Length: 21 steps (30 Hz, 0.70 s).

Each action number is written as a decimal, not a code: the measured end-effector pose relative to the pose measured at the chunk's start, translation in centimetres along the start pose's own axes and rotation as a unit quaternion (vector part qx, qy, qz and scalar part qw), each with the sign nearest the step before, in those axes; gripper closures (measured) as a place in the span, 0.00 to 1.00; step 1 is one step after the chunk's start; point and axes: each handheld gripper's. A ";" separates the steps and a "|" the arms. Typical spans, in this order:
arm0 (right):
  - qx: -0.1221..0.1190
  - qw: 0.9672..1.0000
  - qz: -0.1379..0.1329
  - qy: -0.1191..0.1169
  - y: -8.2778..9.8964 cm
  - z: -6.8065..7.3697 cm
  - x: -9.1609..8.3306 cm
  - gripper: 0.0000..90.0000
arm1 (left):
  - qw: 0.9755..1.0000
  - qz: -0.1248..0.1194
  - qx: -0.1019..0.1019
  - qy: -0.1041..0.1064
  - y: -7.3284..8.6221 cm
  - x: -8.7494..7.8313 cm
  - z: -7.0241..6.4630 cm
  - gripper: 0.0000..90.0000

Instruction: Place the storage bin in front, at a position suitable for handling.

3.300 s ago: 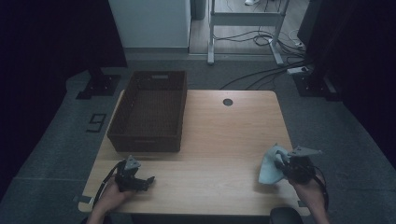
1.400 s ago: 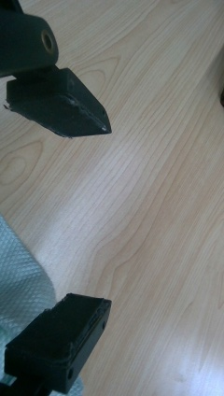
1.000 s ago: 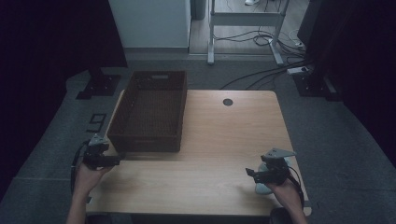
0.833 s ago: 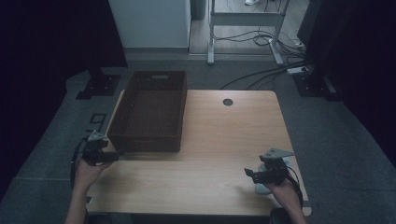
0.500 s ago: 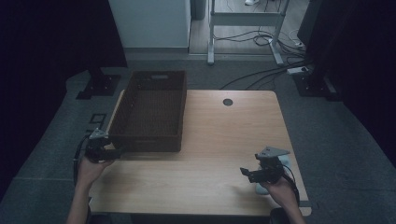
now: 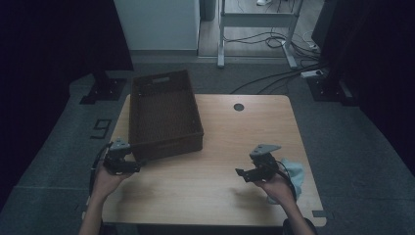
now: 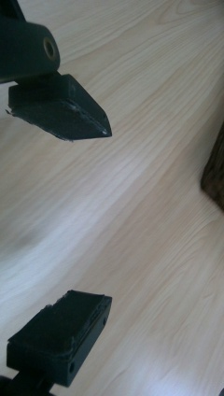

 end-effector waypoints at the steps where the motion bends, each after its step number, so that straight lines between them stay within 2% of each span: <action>1: -0.003 1.000 0.000 -0.003 -0.4 0.0 0.3 0.18 | 1.000 0.000 0.005 0.001 -0.1 0.1 -0.3 0.18; 3: -0.004 1.000 0.000 -0.006 -0.9 0.0 0.9 0.17 | 1.000 0.000 0.007 0.001 -0.2 0.1 -0.6 0.18; 4: -0.005 1.000 0.001 -0.016 -2.0 0.0 2.0 0.17 | 1.000 0.001 0.011 0.002 -0.2 0.1 -0.8 0.18; 5: -0.005 1.000 0.001 -0.016 -2.0 0.0 2.0 0.17 | 1.000 0.001 0.012 0.002 -0.3 0.1 -0.8 0.18; 9: -0.008 1.000 -0.001 -0.029 -3.7 0.0 4.0 0.19 | 1.000 -0.006 -0.001 0.004 -0.1 -0.1 -0.5 0.23; 15: -0.019 0.999 -0.006 -0.030 -5.4 -0.1 5.8 0.24 | 1.000 -0.017 -0.010 -0.011 -0.2 -0.3 -0.1 0.27; 21: -0.020 0.999 -0.024 -0.034 -7.3 -0.5 7.8 0.30 | 1.000 -0.015 -0.003 -0.020 -0.3 -0.1 -0.3 0.28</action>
Point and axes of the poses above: each handheld gripper's, and its own axes: x roughly forward along the jaws, y roughly out of its underside, z roughly to its left, and after that the axes turned 10 degrees about -y, right-handed
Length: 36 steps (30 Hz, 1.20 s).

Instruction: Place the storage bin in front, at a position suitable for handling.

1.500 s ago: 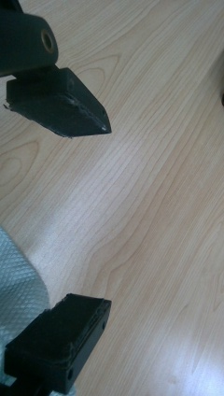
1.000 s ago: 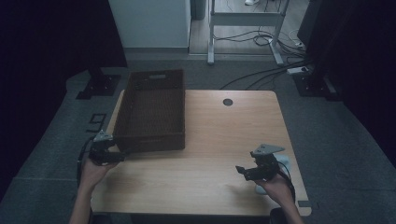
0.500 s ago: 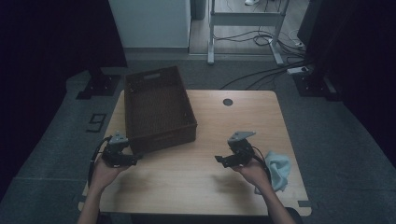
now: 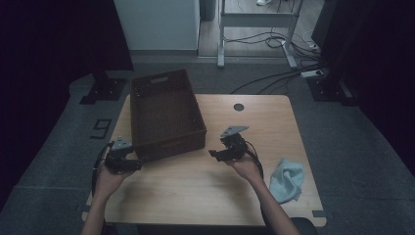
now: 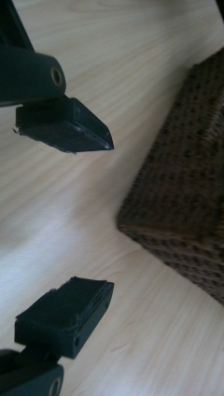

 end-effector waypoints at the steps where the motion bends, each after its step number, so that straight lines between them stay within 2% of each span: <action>1: 0.001 1.000 -0.002 0.000 -0.3 -0.1 0.4 0.31 | 1.000 0.001 0.000 -0.001 0.0 0.1 0.0 0.28; 7: 0.001 1.000 -0.012 0.000 -1.9 -0.9 2.5 0.41 | 1.000 -0.006 -0.009 -0.005 0.0 0.2 0.2 0.31; 11: 0.001 1.000 -0.019 -0.007 -2.7 -1.4 3.5 0.44 | 1.000 -0.008 -0.014 -0.005 0.0 0.2 0.4 0.33; 17: 0.005 1.000 -0.014 -0.012 -3.5 -1.7 4.8 0.49 | 1.000 -0.011 -0.016 -0.004 0.1 0.3 0.5 0.33; 19: 0.006 1.000 -0.013 -0.020 -3.6 -1.7 5.2 0.54 | 1.000 -0.007 -0.018 -0.016 0.1 0.5 0.5 0.33; 21: 0.006 1.000 -0.009 -0.018 -3.6 -1.6 5.4 0.56 | 1.000 0.002 -0.017 -0.014 0.2 0.9 0.6 0.33; 22: 0.006 1.000 -0.009 -0.018 -3.6 -1.6 5.4 0.56 | 1.000 0.002 -0.017 -0.014 0.2 0.9 0.6 0.37; 23: 0.013 1.000 -0.009 -0.018 -3.6 -1.6 5.3 0.60 | 1.000 0.004 -0.005 -0.022 0.2 1.1 0.3 0.39; 26: 0.018 1.000 -0.003 -0.021 -3.6 -1.6 5.2 0.62 | 0.999 0.007 -0.007 -0.034 0.1 0.9 0.2 0.49; 28: 0.015 1.000 -0.001 -0.020 -3.6 -1.6 5.2 0.63 | 0.999 0.007 -0.010 -0.035 0.1 0.9 0.1 0.50; 29: 0.011 1.000 0.001 -0.021 -3.6 -1.5 5.1 0.64 | 0.999 0.007 -0.004 -0.037 0.1 0.8 0.0 0.50; 34: 0.006 1.000 0.004 -0.021 -3.3 -1.3 4.8 0.64 | 1.000 0.004 -0.001 -0.025 0.4 0.5 -0.2 0.53; 35: 0.005 1.000 0.004 -0.022 -3.1 -1.3 4.5 0.65 | 1.000 0.006 0.008 -0.020 0.5 0.3 -0.5 0.53; 36: 0.005 1.000 0.003 -0.024 -2.9 -1.2 4.4 0.65 | 1.000 0.006 0.008 -0.020 0.5 0.3 -0.5 0.53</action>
Point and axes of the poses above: each handheld gripper's, and its own axes: x roughly forward along the jaws, y roughly out of its underside, z roughly to its left, and after that the axes turned 10 degrees about -y, right-handed
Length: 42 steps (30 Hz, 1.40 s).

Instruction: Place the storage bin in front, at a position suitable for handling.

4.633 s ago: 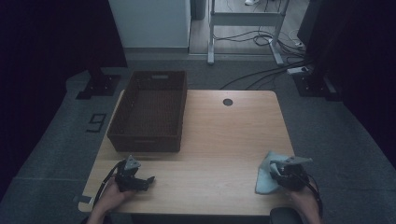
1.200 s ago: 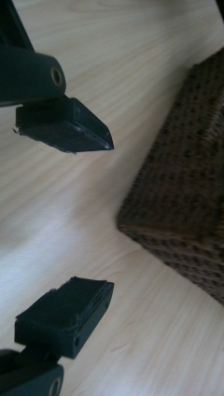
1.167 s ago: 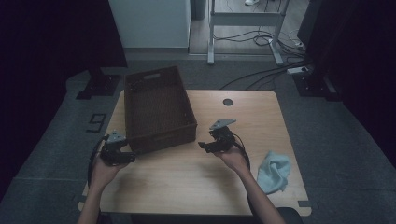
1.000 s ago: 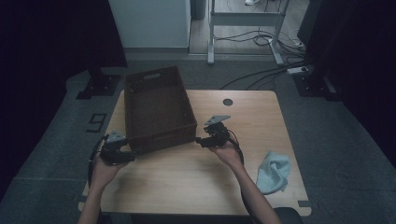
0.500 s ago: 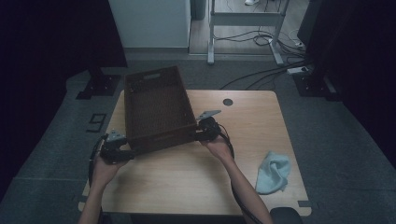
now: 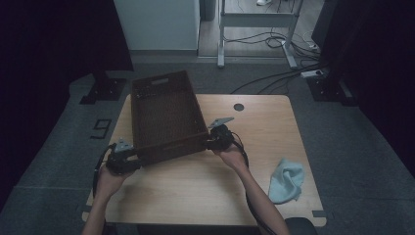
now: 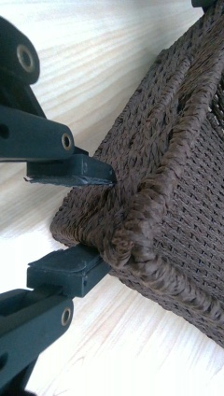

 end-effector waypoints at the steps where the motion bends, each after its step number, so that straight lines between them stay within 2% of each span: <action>1: 0.000 1.000 -0.002 -0.001 0.2 0.0 -0.2 0.65 | 1.000 0.001 0.004 0.006 0.1 -0.2 -0.3 0.53; 9: 0.003 1.000 -0.003 -0.007 1.4 0.5 -1.6 0.65 | 0.999 0.007 0.022 0.027 0.3 -1.1 -1.6 0.53; 19: 0.006 1.000 0.000 -0.014 3.4 1.2 -3.9 0.65 | 0.999 0.005 0.028 0.046 0.9 -2.3 -3.9 0.51; 25: 0.008 1.000 0.002 -0.017 4.1 1.7 -4.7 0.65 | 0.998 0.002 0.034 0.047 1.4 -3.0 -5.0 0.51; 30: 0.007 1.000 0.005 -0.023 5.0 2.7 -5.7 0.65 | 0.998 -0.001 0.034 0.049 2.0 -3.6 -5.7 0.51; 42: 0.012 1.000 0.003 -0.019 6.4 3.0 -7.3 0.65 | 0.996 -0.004 0.051 0.074 2.5 -4.7 -7.9 0.51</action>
Point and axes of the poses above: each handheld gripper's, and its own axes: x roughly forward along the jaws, y roughly out of its underside, z roughly to its left, and after that the axes turned 10 degrees about -y, right-handed
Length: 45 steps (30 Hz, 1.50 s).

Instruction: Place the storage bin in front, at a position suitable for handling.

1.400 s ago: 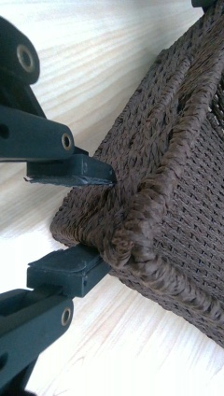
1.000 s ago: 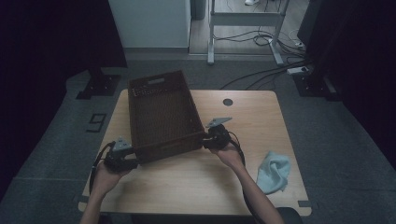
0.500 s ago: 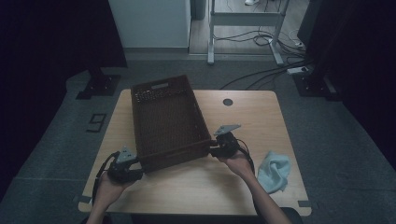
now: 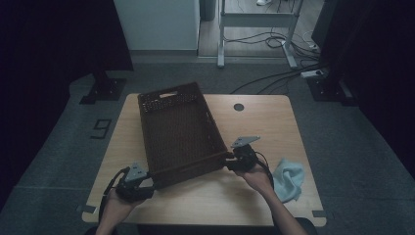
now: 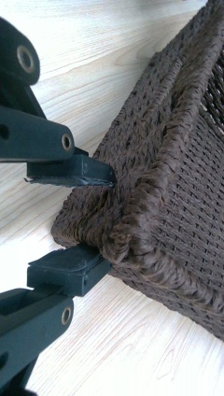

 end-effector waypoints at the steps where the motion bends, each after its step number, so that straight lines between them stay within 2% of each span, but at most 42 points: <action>1: 0.001 1.000 0.000 0.002 0.1 0.0 -0.1 0.65 | 1.000 -0.001 0.001 0.006 0.0 0.0 -0.3 0.51; 5: 0.010 1.000 -0.005 0.011 0.6 -0.6 -1.0 0.64 | 0.999 -0.002 0.013 0.029 -0.5 0.1 -1.4 0.51; 7: 0.016 1.000 -0.009 0.022 0.9 -1.3 -1.6 0.63 | 0.999 -0.003 0.025 0.042 -0.9 0.3 -2.5 0.50; 8: 0.016 1.000 -0.009 0.022 0.9 -1.3 -1.6 0.63 | 0.999 -0.003 0.025 0.042 -0.9 0.3 -2.5 0.50; 11: 0.027 0.999 -0.015 0.039 1.2 -2.4 -2.3 0.63 | 0.997 -0.005 0.039 0.061 -1.5 0.7 -3.9 0.49; 12: 0.027 0.999 -0.015 0.039 1.2 -2.4 -2.3 0.63 | 0.997 -0.005 0.039 0.061 -1.5 0.7 -3.9 0.49; 15: 0.039 0.997 -0.023 0.057 1.5 -3.5 -2.9 0.63 | 0.995 -0.008 0.064 0.075 -2.2 1.2 -5.3 0.48; 20: 0.042 0.997 -0.023 0.060 1.8 -4.0 -3.3 0.61 | 0.994 -0.010 0.057 0.093 -2.2 1.4 -4.9 0.46; 21: 0.035 0.997 -0.022 0.072 1.8 -3.8 -3.6 0.57 | 0.995 -0.007 0.059 0.080 -2.0 1.3 -4.6 0.40; 23: 0.028 0.996 -0.024 0.084 1.7 -3.5 -4.1 0.52 | 0.996 -0.004 0.058 0.068 -1.7 1.2 -3.9 0.36; 25: 0.023 0.995 -0.028 0.094 1.8 -3.2 -4.7 0.46 | 0.998 0.005 0.038 0.056 -1.2 1.3 -2.7 0.30; 26: 0.023 0.995 -0.028 0.094 1.8 -3.2 -4.7 0.46 | 0.998 0.005 0.038 0.056 -1.2 1.3 -2.7 0.27; 27: 0.022 0.995 -0.028 0.098 1.9 -3.1 -5.0 0.42 | 0.998 0.010 0.029 0.048 -0.9 1.4 -2.1 0.27; 29: 0.026 0.994 -0.021 0.105 2.6 -3.0 -5.8 0.32 | 0.999 0.029 0.007 0.025 -0.1 1.9 -0.3 0.19; 30: 0.026 0.994 -0.021 0.105 2.6 -3.0 -5.8 0.32 | 0.999 0.029 0.007 0.025 -0.1 1.9 -0.3 0.17; 31: 0.030 0.994 -0.010 0.104 3.2 -3.0 -6.2 0.29 | 0.999 0.036 -0.004 0.014 0.3 2.2 0.6 0.16; 32: 0.030 0.994 -0.006 0.105 3.5 -3.0 -6.4 0.28 | 0.999 0.036 -0.004 0.014 0.3 2.2 0.6 0.16; 33: 0.027 0.993 0.002 0.111 3.9 -2.9 -6.6 0.23 | 0.999 0.042 -0.015 0.000 0.8 2.6 1.4 0.15; 35: 0.025 0.992 0.014 0.120 4.6 -2.7 -7.0 0.23 | 0.999 0.047 -0.019 -0.010 1.3 3.0 2.0 0.14; 38: 0.025 0.992 0.019 0.125 5.3 -2.6 -7.5 0.20 | 0.998 0.057 -0.020 -0.020 1.7 3.4 2.5 0.13; 39: 0.032 0.991 0.017 0.132 6.0 -2.6 -8.0 0.17 | 0.997 0.065 -0.022 -0.030 2.2 3.9 2.9 0.12; 43: 0.038 0.988 0.022 0.145 7.1 -2.6 -8.7 0.14 | 0.996 0.076 -0.028 -0.043 3.0 4.6 3.5 0.08; 45: 0.038 0.985 0.039 0.165 8.2 -2.9 -9.3 0.14 | 0.995 0.081 -0.031 -0.047 3.3 4.9 3.7 0.05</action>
Point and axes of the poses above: each handheld gripper's, and its own axes: x roughly forward along the jaws, y roughly out of its underside, z roughly to its left, and after that the axes turned 10 degrees about -y, right-handed
